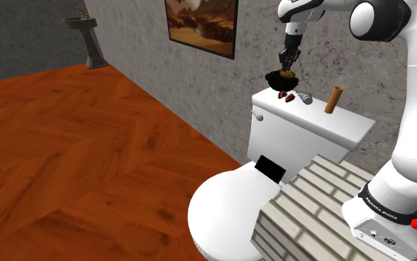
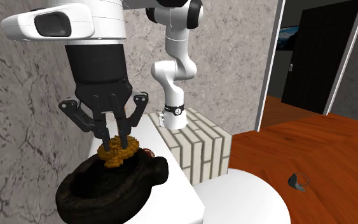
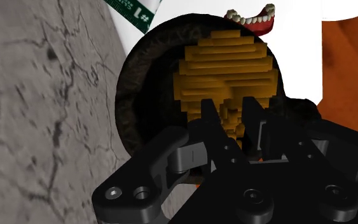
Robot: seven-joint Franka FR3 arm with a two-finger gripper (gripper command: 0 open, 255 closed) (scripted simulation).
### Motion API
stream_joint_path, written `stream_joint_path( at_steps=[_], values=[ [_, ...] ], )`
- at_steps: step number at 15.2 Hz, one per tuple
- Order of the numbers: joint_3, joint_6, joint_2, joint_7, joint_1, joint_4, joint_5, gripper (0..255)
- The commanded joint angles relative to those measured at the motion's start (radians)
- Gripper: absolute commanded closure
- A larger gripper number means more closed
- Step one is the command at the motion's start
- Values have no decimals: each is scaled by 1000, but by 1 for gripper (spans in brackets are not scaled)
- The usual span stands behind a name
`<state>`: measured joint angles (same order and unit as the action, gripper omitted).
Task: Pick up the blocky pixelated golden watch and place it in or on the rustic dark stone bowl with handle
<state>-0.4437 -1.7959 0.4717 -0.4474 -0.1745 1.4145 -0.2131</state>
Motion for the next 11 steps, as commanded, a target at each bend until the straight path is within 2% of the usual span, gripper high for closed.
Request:
stream_joint_path(
  at_steps=[1,3,4,9,11],
  values=[
    [0,-1,0,0,0,1,0,255],
    [0,-1,0,0,0,1,0,255],
    [0,-1,0,0,0,1,0,0],
    [0,-1,0,0,0,1,0,0],
    [-2,66,0,4,-8,-67,2,0]
  ],
)
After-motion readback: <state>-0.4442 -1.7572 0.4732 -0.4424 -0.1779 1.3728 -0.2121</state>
